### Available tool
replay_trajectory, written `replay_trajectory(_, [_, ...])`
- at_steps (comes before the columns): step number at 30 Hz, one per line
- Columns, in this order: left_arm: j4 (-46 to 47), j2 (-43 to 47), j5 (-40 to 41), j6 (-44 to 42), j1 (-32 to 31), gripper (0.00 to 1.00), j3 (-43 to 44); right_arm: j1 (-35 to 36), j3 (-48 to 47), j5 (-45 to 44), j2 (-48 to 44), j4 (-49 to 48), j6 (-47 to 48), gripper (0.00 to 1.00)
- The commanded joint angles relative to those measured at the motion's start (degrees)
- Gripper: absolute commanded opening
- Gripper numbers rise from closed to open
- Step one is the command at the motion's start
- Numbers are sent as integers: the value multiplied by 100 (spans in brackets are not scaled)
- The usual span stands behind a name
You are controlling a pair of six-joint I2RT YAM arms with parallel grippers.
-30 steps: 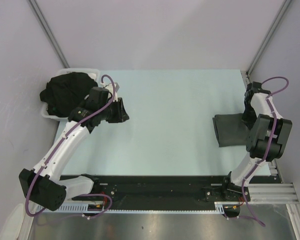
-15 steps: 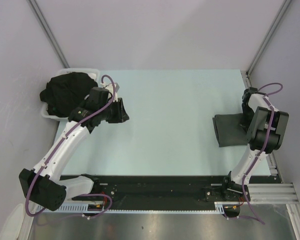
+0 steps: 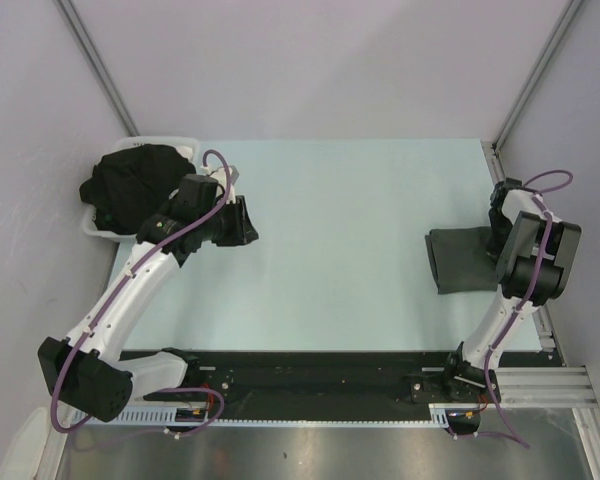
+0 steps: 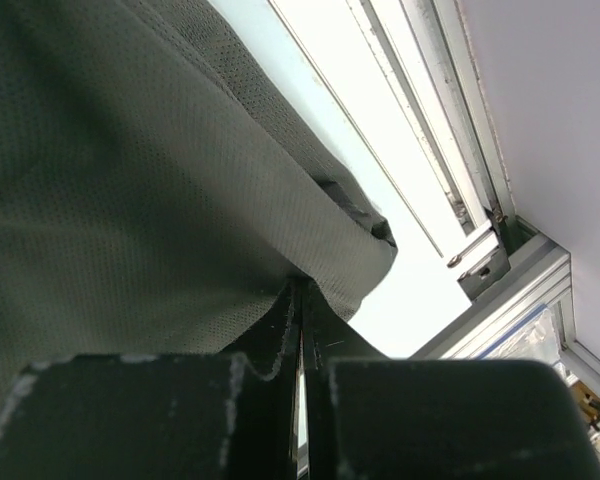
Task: Fold and stack the t-shirts
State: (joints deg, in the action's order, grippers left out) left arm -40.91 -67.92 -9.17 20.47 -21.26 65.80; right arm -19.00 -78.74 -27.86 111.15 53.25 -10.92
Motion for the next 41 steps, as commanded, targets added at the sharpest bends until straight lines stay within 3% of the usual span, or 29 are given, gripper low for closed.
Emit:
replay_trajectory(1, [109,60,47,-43,-28,40,29,-68,17,-97,152,-69,-60,0])
replay_trajectory(8, [118,68,73,-34,-19,40,29,37,-45,78,21,-79,10,0])
replay_trajectory(14, [118,77,47,-34,-28,40,-6,555,-1080,296,-629,448,150,1])
replay_trajectory(16, [144,95,29,-17,-28,40,-58,810,-1835,604,-700,807,151,15])
replay_trajectory(18, [162,95,12,1,-19,40,-85,1108,-2493,763,-788,949,186,21])
replay_trajectory(22, [188,156,-15,19,-19,41,-199,1626,-3163,1981,-955,1012,222,43])
replay_trajectory(23, [188,165,-32,19,-28,41,-217,1732,-3243,2108,-990,977,169,77])
replay_trajectory(24, [197,200,-24,27,-19,42,-234,1847,-3305,2257,-1043,950,99,99])
replay_trajectory(26, [197,209,-15,36,-28,46,-296,2216,-3420,2706,-1078,871,-42,100])
replay_trajectory(32, [250,200,12,176,-28,50,-375,3313,-3184,2513,-1298,336,-8,100])
replay_trajectory(41, [171,244,520,107,-28,54,-24,3720,-3402,2863,-1219,89,-24,100])
